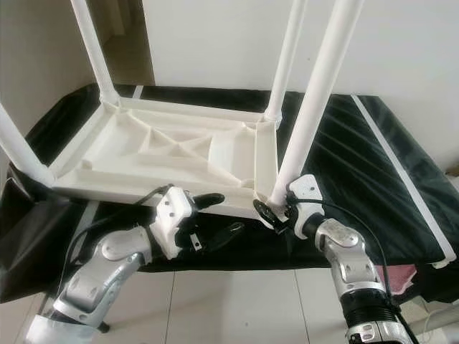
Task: Building children table
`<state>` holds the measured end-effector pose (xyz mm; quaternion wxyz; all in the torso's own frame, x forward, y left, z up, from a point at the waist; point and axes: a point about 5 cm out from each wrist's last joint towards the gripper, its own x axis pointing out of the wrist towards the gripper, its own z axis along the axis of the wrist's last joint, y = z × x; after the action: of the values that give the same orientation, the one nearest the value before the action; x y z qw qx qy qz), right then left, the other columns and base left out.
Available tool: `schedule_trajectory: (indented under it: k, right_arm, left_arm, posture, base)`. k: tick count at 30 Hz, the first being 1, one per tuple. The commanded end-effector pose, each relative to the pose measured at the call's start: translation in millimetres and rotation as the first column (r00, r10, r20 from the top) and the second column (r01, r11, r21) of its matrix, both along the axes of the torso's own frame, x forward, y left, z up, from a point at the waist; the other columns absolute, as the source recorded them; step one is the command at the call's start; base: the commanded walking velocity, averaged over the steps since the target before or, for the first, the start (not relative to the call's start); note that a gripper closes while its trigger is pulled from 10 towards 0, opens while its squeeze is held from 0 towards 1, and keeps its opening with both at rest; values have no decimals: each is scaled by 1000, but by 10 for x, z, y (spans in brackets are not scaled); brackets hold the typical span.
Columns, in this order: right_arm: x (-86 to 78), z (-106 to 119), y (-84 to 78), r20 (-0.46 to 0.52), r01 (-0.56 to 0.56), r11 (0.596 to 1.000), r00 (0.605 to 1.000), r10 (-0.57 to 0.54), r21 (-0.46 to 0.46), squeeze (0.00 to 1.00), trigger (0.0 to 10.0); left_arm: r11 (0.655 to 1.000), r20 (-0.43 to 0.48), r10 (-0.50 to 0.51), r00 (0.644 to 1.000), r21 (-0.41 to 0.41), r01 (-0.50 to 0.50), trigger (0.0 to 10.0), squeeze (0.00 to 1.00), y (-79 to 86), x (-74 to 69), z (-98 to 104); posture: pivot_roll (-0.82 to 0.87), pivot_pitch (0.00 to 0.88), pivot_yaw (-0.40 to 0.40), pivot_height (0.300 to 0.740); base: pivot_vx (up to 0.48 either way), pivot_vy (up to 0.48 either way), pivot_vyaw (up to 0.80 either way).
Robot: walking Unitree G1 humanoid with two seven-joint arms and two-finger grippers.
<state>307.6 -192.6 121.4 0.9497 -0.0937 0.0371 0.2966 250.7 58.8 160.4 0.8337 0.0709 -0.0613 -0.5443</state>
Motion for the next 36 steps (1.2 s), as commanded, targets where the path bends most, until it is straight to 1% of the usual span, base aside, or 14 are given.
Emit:
schedule_trajectory:
  k: [1,9,10,12,13,18,22,24,28,30,31,34,35,36]
  right_arm:
    - [16,-18,9,-5,-20,1000,1000,20,-21,0,0]
    - [-1,-62,-53,-11,6,1000,1000,-6,-11,0,0]
    - [-5,-72,-53,-18,8,1000,1000,-8,-1,0,1176]
    - [-8,-78,-53,-23,8,1000,1000,-8,6,0,1176]
    - [-9,-81,-53,-24,13,1000,1000,-13,9,0,10000]
    - [-16,-91,-56,-23,54,998,998,-54,26,0,10000]
    - [-20,-119,-76,-25,150,988,988,-150,30,0,10000]
    - [-21,-153,-53,-39,242,969,970,-241,38,0,10000]
    - [-20,-158,-10,-49,303,951,953,-300,61,0,10000]
    - [-14,-158,9,-74,432,893,902,-425,124,0,10000]
    - [-14,-158,9,-74,432,893,902,-425,124,0,10000]
    - [-20,-136,51,-93,567,802,823,-560,190,0,10000]
    - [-20,-136,51,-93,567,802,823,-560,190,0,10000]
    - [-19,-130,78,-102,591,779,806,-584,208,0,10000]
  left_arm:
    - [999,4,-26,1000,23,26,10000,0,-19,-14,-26]
    - [999,3,-35,999,25,35,10000,0,-43,-18,-48]
    - [999,4,-37,999,25,37,10000,0,-51,-18,-47]
    - [999,5,-38,999,25,38,10000,0,-56,-19,-46]
    - [999,6,-40,999,23,40,10000,0,-64,-16,-41]
    - [999,7,-46,999,13,46,10000,0,-91,-18,-29]
    - [999,2,-50,999,8,50,10000,0,-104,-29,-38]
    - [999,6,-48,999,-4,48,10000,0,-119,-20,-19]
    - [998,7,-43,999,-41,43,10000,0,-134,-2,44]
    - [998,9,-35,999,-60,36,10000,0,-141,20,82]
    - [998,9,-35,999,-60,36,10000,0,-141,20,82]
    - [998,47,-4,999,-67,7,10000,0,-169,68,110]
    - [998,47,-4,999,-67,7,10000,0,-169,68,110]
    - [997,45,3,999,-72,1,10000,0,-179,79,114]
  posture:
    - [10,0,-69,740]
    - [2,0,-72,740]
    - [0,0,-72,740]
    - [0,0,-72,740]
    - [-2,0,-72,740]
    - [-7,0,-69,740]
    - [-11,0,-66,740]
    - [-12,0,-65,740]
    - [-15,0,-62,740]
    - [-18,0,-61,740]
    - [-18,0,-61,740]
    - [-25,0,-59,740]
    - [-25,0,-59,740]
    - [-28,0,-60,740]
  base:
    - [0,0,0]
    - [0,0,0]
    - [0,0,0]
    - [0,0,0]
    - [0,0,0]
    - [0,0,0]
    - [0,0,0]
    - [0,0,0]
    - [0,0,0]
    - [0,0,0]
    - [0,0,0]
    - [0,0,0]
    - [0,0,0]
    - [0,0,0]
